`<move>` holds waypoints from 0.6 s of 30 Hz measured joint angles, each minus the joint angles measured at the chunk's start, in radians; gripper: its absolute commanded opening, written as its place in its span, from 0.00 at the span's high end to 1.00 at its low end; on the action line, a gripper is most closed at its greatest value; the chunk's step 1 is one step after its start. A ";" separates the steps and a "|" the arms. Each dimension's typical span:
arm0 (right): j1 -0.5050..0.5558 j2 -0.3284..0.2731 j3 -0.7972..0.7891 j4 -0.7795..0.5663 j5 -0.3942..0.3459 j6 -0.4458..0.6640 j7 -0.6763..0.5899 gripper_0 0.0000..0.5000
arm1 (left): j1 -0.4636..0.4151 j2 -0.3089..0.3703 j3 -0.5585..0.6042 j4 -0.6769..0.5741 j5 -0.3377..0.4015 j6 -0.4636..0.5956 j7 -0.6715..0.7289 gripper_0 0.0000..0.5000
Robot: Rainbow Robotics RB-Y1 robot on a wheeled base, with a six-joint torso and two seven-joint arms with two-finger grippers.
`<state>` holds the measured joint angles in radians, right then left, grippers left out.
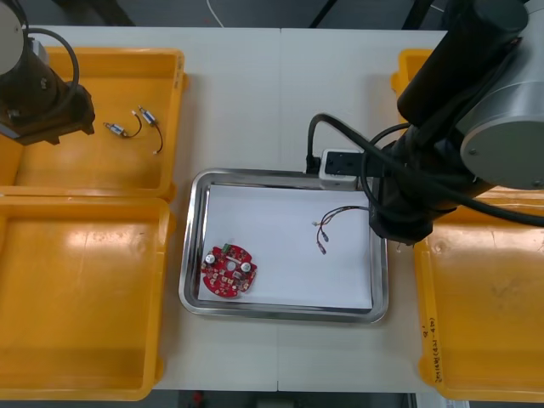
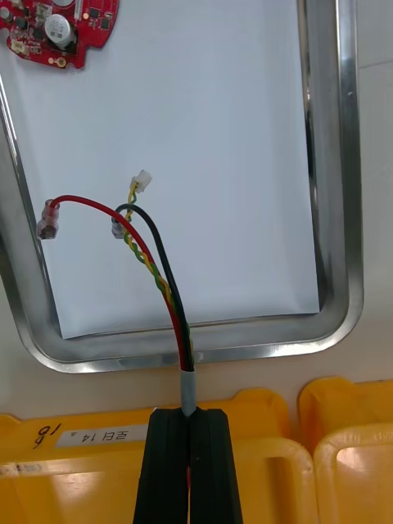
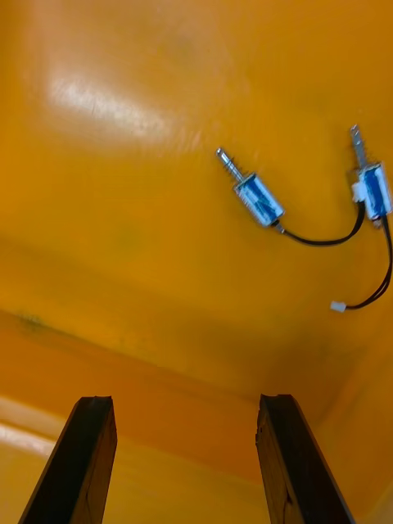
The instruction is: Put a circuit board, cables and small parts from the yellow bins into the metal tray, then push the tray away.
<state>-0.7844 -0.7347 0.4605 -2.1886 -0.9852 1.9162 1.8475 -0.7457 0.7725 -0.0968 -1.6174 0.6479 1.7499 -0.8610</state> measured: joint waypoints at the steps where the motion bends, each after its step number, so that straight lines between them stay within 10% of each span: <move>1: 0.000 0.010 0.011 0.003 0.014 0.000 0.013 1.00 | -0.010 -0.004 0.000 0.020 -0.006 -0.014 -0.012 0.00; 18: 0.009 0.141 0.174 0.080 0.175 0.000 0.018 1.00 | -0.124 -0.093 0.000 0.303 -0.098 -0.203 -0.027 0.00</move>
<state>-0.7757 -0.5937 0.6345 -2.1085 -0.8105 1.9164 1.8652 -0.8696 0.6800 -0.0968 -1.3140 0.5503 1.5473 -0.8880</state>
